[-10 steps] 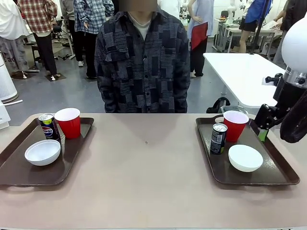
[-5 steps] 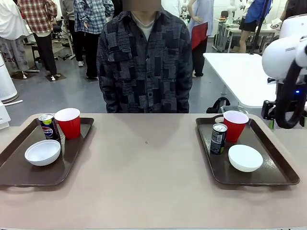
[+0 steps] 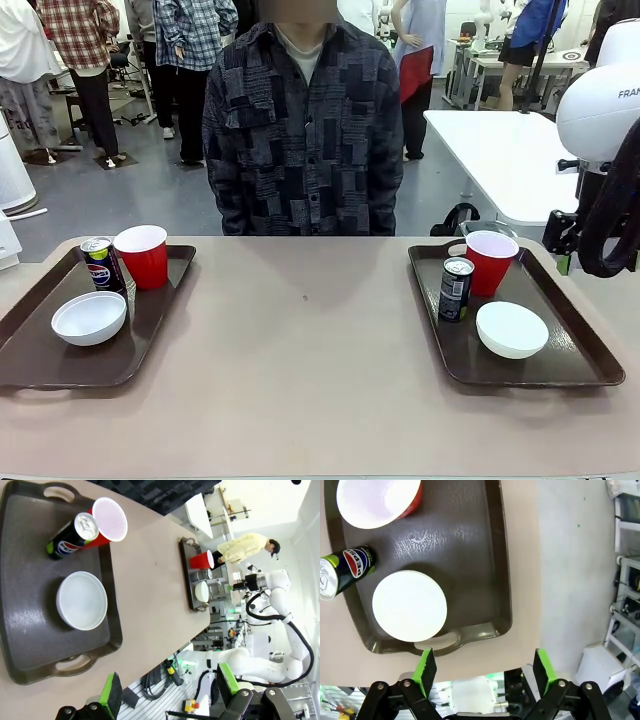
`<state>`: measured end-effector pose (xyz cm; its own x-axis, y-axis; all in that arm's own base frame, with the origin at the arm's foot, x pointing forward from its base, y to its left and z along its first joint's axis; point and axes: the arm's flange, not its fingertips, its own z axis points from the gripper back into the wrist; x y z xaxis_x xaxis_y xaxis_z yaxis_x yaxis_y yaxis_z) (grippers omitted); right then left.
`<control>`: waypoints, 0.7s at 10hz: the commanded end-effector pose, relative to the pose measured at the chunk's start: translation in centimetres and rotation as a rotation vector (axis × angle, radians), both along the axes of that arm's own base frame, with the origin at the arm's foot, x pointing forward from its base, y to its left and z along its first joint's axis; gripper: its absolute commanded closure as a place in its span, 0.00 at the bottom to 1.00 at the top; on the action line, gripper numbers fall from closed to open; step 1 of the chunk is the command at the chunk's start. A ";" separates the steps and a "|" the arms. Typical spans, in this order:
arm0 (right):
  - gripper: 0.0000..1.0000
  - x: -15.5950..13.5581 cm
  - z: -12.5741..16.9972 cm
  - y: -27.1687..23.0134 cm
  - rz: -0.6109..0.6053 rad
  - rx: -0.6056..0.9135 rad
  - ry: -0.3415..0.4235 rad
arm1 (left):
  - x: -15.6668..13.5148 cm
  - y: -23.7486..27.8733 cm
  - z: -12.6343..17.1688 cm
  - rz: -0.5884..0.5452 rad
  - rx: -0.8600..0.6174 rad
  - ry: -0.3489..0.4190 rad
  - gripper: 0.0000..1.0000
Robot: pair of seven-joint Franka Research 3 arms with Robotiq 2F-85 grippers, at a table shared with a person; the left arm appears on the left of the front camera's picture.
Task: Prepare tableware on both trays.
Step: Pick up a Picnic Bowl from the table and place it on a Handle tray.
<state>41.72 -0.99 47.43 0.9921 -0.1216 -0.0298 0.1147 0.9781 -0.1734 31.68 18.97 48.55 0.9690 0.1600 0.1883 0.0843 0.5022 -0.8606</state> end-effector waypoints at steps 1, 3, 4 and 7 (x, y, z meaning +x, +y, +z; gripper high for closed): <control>0.00 0.0 -0.5 -0.4 0.012 0.022 0.009 | -0.2 -0.1 0.1 0.004 -0.016 -0.009 0.00; 0.00 -1.9 1.3 0.1 0.062 0.240 -0.023 | -0.2 -0.1 0.1 0.004 -0.016 -0.009 0.00; 0.00 -3.8 2.8 -0.8 0.075 0.429 -0.077 | -0.2 -0.1 0.1 0.004 -0.016 -0.009 0.00; 0.00 -8.1 5.1 -10.1 -0.008 0.981 -0.152 | -0.2 -0.1 0.1 0.004 -0.016 -0.009 0.00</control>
<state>34.55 -7.85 53.50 0.9913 -0.1253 0.0404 0.0850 0.8439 0.5297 31.68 18.99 48.54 0.9690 0.1604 0.1881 0.0840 0.5021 -0.8607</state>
